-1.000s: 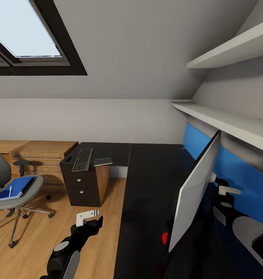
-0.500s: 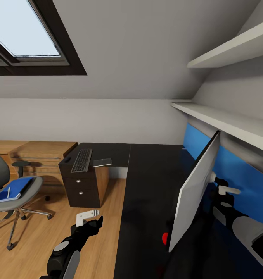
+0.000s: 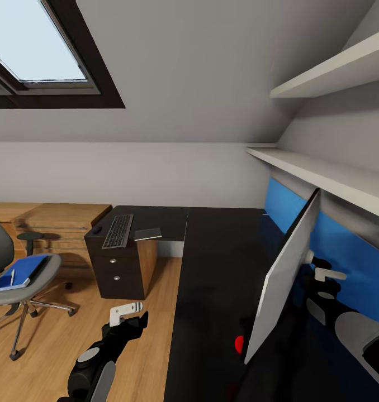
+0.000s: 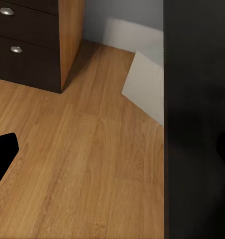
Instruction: In the bedroom, organize the workspace by keeping the computer under the desk, ensuring the monitor is on the desk, placing the keyboard on the desk next to the monitor, placing the mouse on the desk next to the keyboard, moving the folder from the swivel chair onto the desk next to the mouse, stacking the notebook on top of the folder with the pen on top of the notebook, and positioning the swivel chair next to the desk.
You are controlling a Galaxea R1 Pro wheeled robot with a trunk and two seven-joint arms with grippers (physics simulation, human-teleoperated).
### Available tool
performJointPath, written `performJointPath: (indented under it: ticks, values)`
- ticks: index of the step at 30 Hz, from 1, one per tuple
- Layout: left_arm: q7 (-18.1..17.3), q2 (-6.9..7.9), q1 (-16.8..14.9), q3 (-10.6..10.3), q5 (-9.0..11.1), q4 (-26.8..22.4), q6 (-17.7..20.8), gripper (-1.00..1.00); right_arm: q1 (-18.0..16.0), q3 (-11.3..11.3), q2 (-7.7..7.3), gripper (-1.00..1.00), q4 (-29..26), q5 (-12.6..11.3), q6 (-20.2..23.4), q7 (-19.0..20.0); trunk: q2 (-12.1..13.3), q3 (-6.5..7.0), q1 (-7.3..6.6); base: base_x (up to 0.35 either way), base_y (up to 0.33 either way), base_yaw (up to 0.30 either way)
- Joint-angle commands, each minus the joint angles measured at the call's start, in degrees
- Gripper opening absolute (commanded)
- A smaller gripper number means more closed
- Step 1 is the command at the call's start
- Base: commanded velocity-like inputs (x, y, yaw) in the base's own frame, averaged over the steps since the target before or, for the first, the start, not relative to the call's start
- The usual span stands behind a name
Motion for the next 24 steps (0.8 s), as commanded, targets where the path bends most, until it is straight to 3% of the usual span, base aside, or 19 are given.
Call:
performJointPath:
  ticks: [1, 24]
  values:
    - [0.52, 0.0, -0.04, -0.06, 0.61, -0.07, 0.2, 1.0, -0.02, 0.49, -0.02, 1.0, -0.08, -0.47, -0.05, -0.23, -0.06, -0.08, 0.01, 0.0, 0.0, 0.0]
    - [0.52, 0.0, -0.04, -0.06, 0.68, -0.07, 0.2, 1.0, 0.0, 0.49, -0.02, 1.0, -0.09, -0.47, -0.05, -0.23, -0.06, -0.08, 0.01, -0.011, 0.0, 0.0]
